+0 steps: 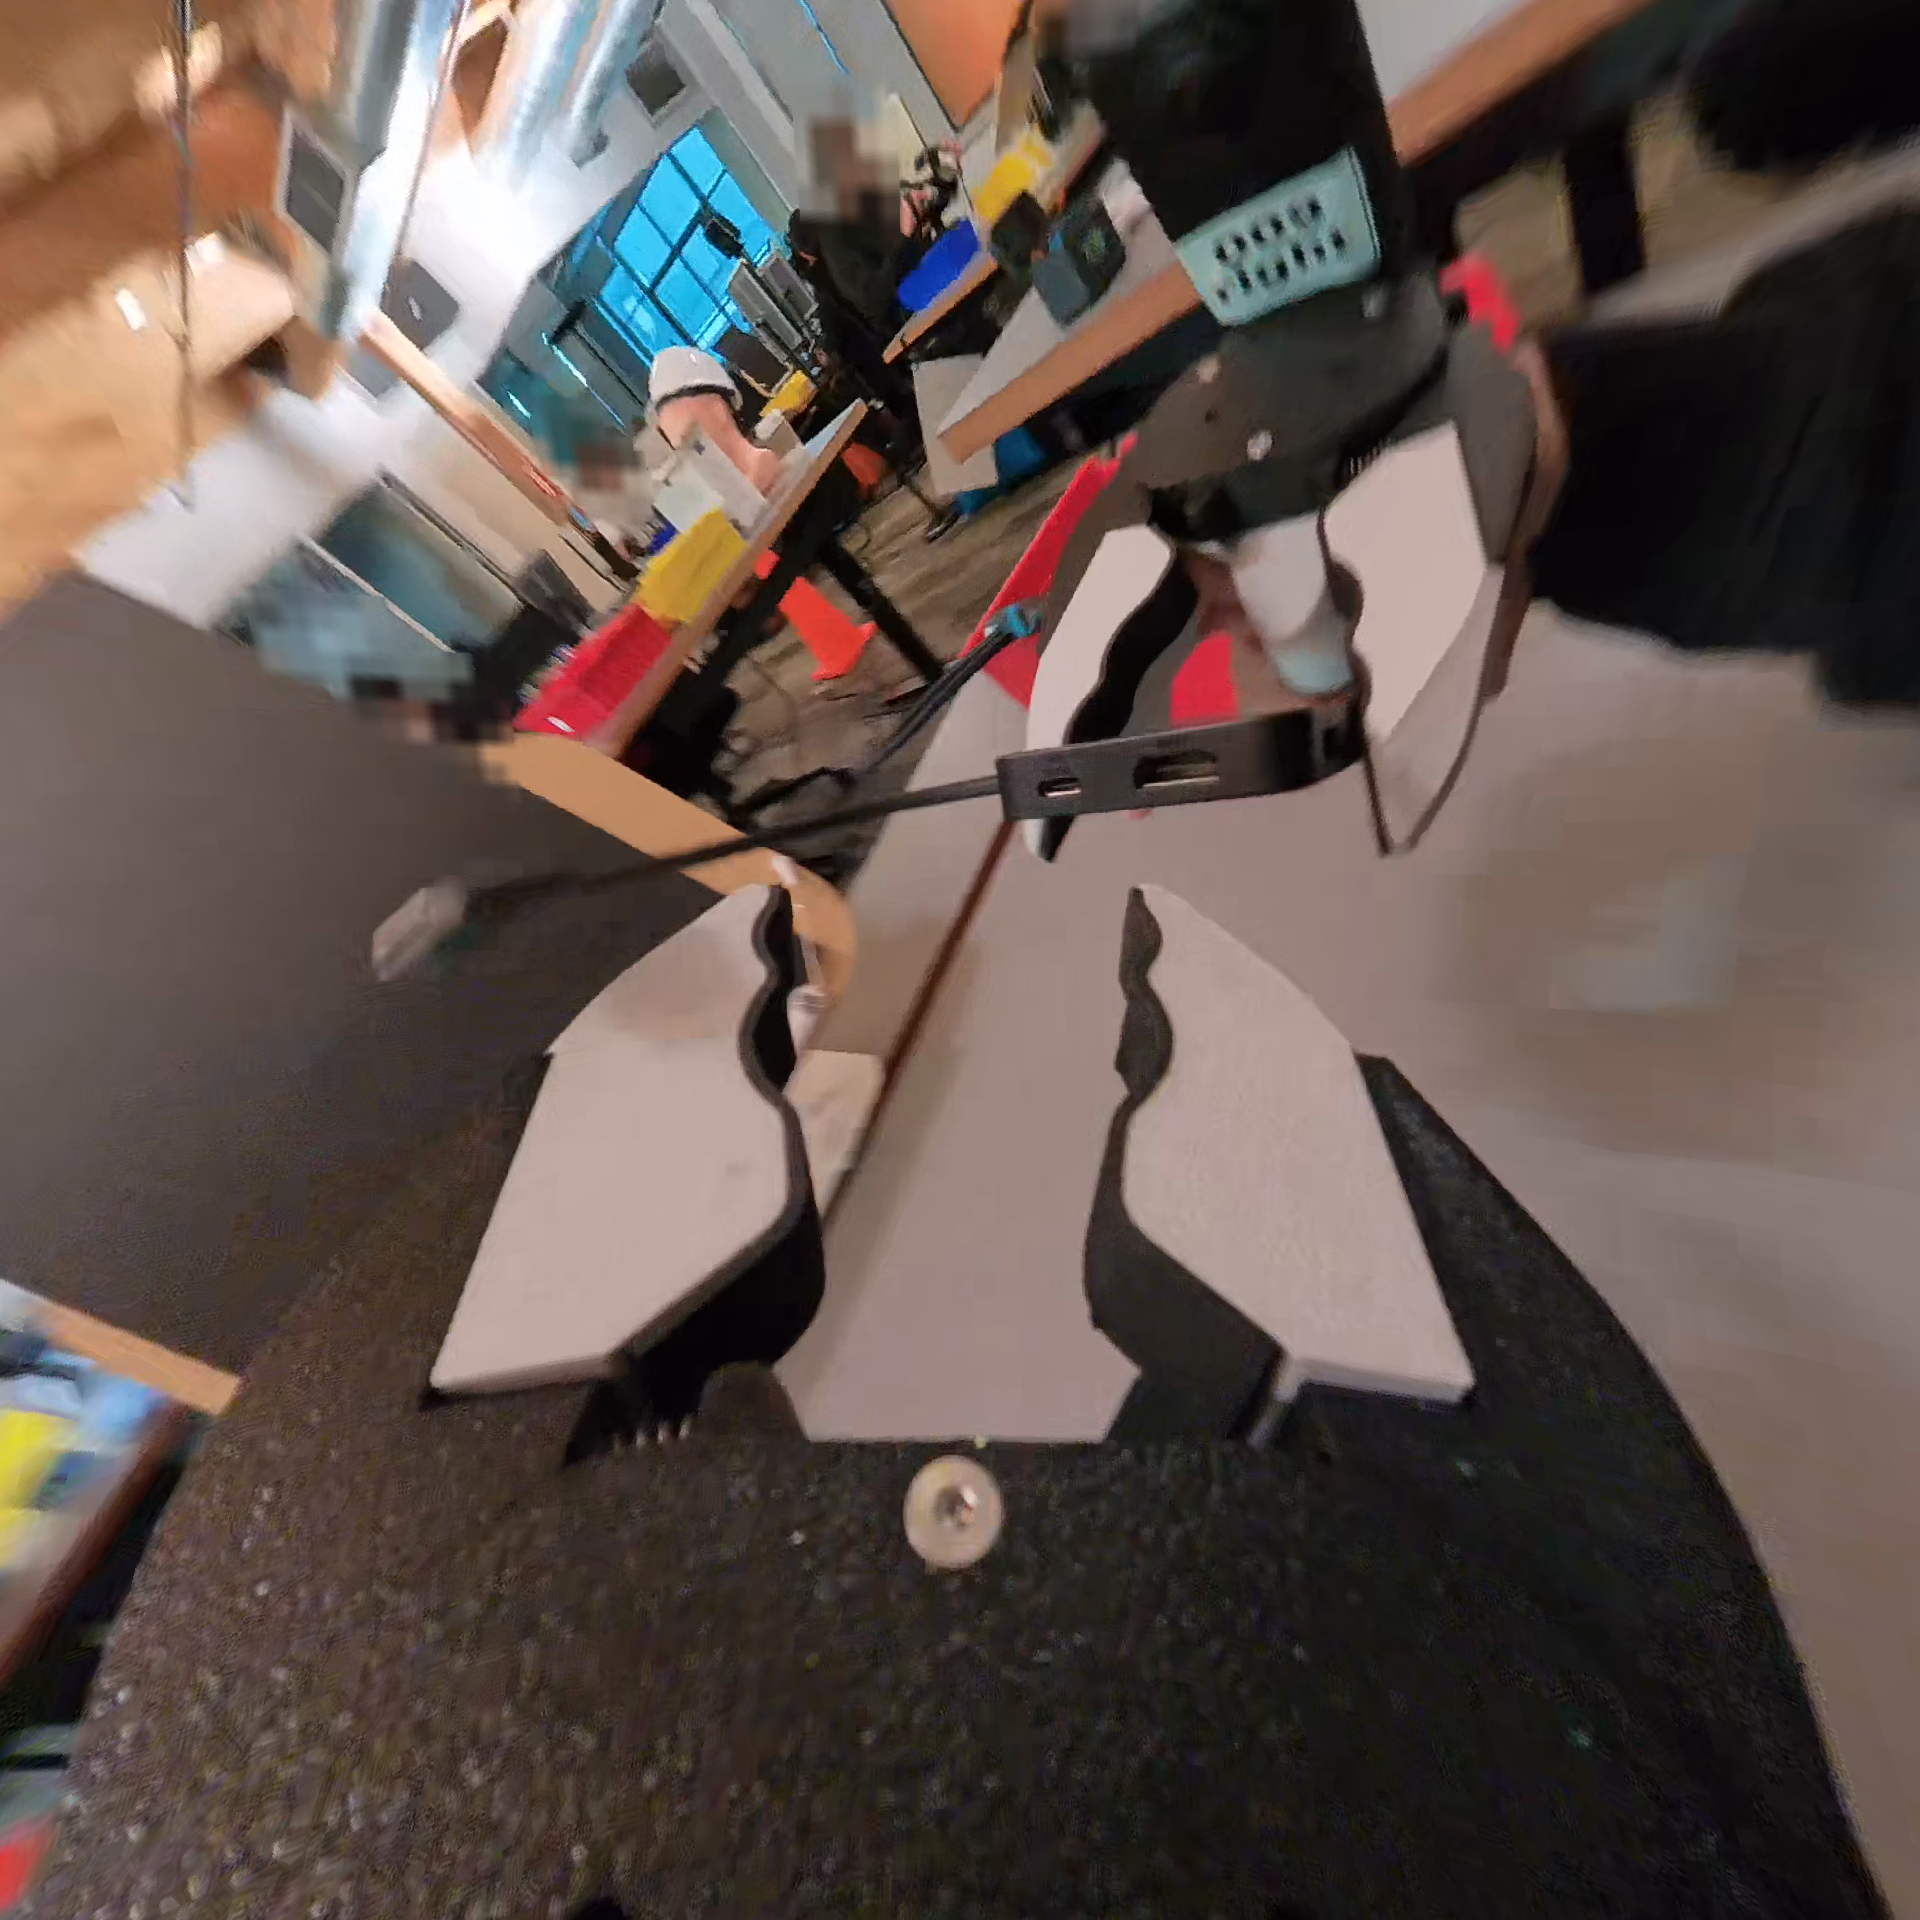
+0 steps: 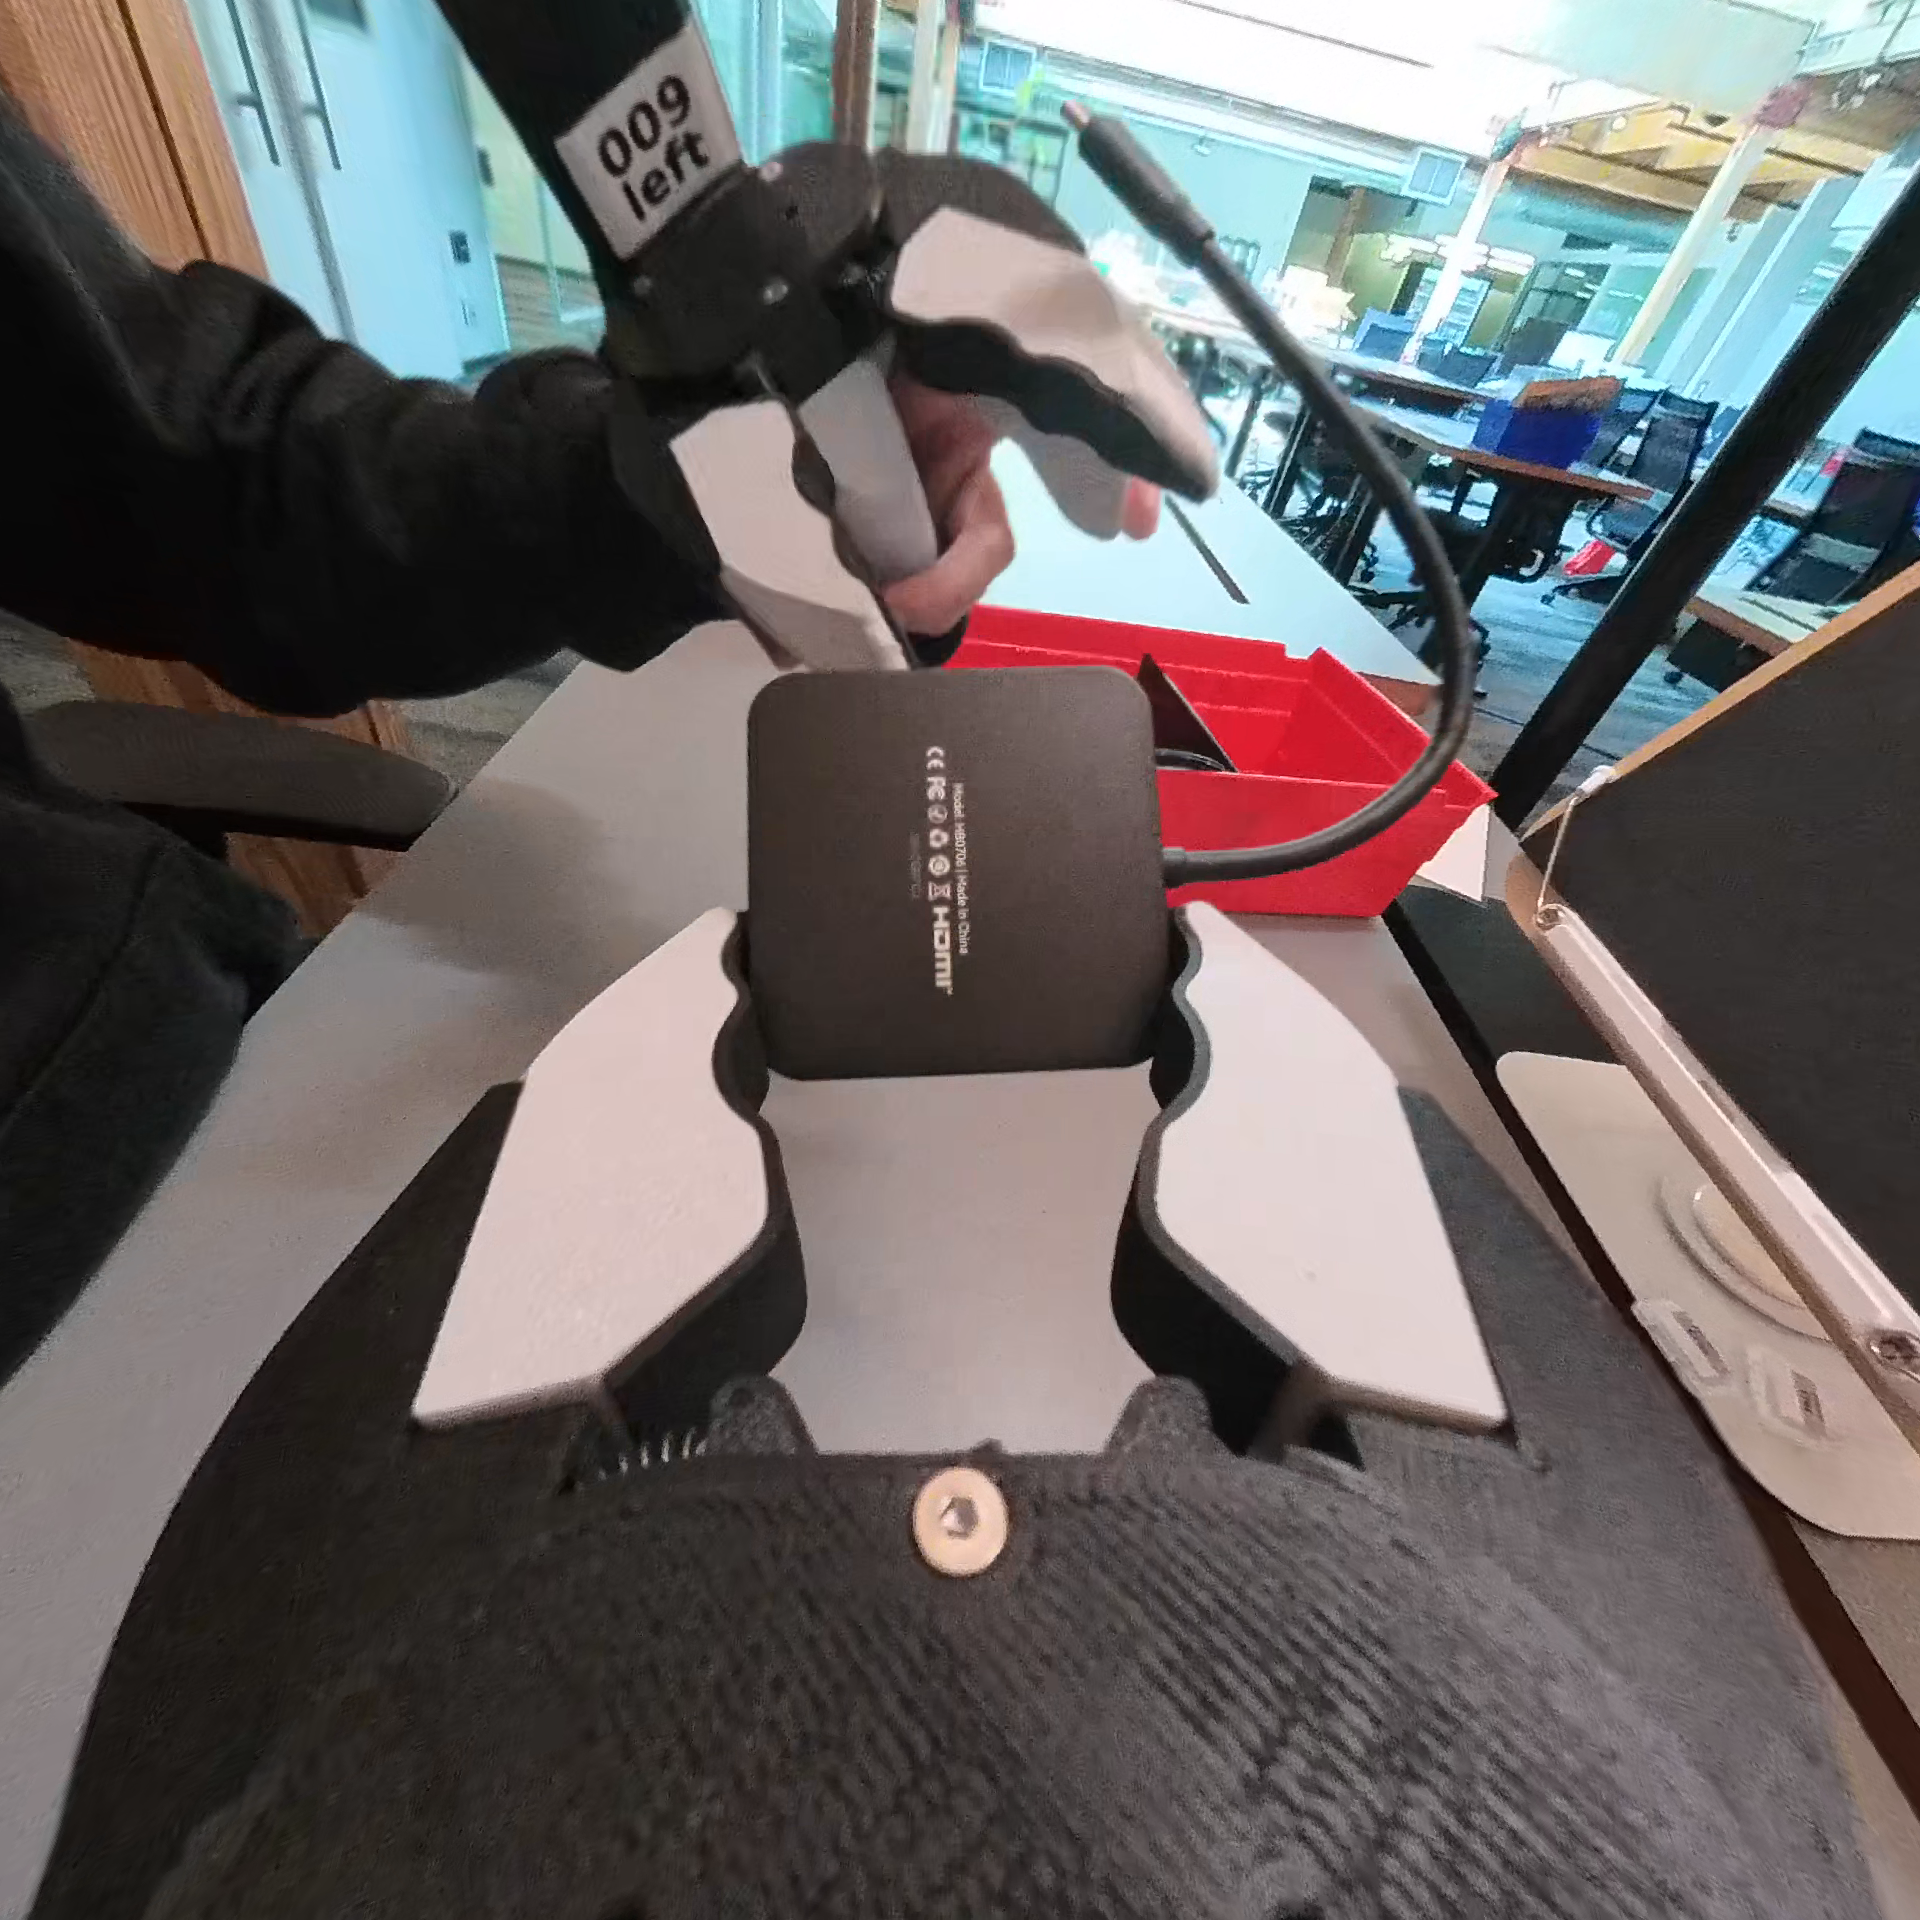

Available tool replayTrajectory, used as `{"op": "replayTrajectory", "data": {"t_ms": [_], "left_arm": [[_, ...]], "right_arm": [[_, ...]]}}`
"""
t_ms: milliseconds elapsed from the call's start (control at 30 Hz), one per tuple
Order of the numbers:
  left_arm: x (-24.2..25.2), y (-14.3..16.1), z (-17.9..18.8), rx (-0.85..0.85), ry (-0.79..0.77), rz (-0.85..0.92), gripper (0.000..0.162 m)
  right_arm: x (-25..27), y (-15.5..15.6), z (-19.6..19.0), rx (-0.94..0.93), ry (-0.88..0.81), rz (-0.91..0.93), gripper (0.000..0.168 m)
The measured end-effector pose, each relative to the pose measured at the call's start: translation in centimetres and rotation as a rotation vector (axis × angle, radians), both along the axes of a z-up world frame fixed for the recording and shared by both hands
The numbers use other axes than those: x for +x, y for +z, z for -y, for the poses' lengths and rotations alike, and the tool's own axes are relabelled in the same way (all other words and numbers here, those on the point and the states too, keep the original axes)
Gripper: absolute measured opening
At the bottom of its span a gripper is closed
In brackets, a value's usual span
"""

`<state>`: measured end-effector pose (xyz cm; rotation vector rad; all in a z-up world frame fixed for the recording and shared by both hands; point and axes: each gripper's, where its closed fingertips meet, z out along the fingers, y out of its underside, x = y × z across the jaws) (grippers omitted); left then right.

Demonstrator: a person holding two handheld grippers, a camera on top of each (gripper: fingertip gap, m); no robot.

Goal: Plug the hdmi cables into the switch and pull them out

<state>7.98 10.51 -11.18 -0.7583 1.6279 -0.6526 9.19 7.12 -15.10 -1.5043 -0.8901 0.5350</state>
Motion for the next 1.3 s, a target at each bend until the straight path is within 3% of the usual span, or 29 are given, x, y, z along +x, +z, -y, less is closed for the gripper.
{"op": "replayTrajectory", "data": {"t_ms": [33,200,333,467,533,567,733,933,1133,1300], "left_arm": [[-0.2,-0.1,0.2,-0.121,-0.008,0.002,0.061],[-0.2,-2.0,2.5,-0.81,-0.092,-0.109,0.068],[0.3,-2.4,3.8,-1.115,-0.134,-0.164,0.065],[1.1,-3.8,3.4,-1.111,-0.018,-0.155,0.059],[1.2,-3.8,3.0,-1.119,0.032,-0.119,0.03],[1.2,-3.9,2.7,-1.121,0.064,-0.101,0.025],[1.0,-4.6,2.3,-1.156,0.154,-0.072,0.02],[0.5,-5.8,1.2,-1.418,0.117,-0.069,0.014],[0.1,-6.9,0.7,-1.493,0.136,-0.12,0.013],[-0.1,-7.9,0.6,-1.493,0.143,-0.17,0.013]], "right_arm": [[0.2,0.2,0.0,0.015,-0.009,-0.004,0.074],[0.4,0.8,-0.3,0.065,-0.04,0.015,0.074],[0.2,-0.3,-1.2,0.078,-0.098,0.136,0.074],[-0.3,-0.8,-1.7,0.117,-0.094,0.174,0.074],[-0.4,-1.3,-1.9,0.139,-0.092,0.197,0.074],[-0.5,-1.1,-2.0,0.167,-0.094,0.191,0.074],[-0.6,-2.2,-2.6,0.213,-0.12,0.251,0.074],[-1.0,-3.0,-3.4,0.229,-0.174,0.3,0.073],[-1.0,-3.7,-4.3,0.303,-0.262,0.405,0.073],[-1.1,-4.9,-4.5,0.244,-0.278,0.423,0.074]]}}
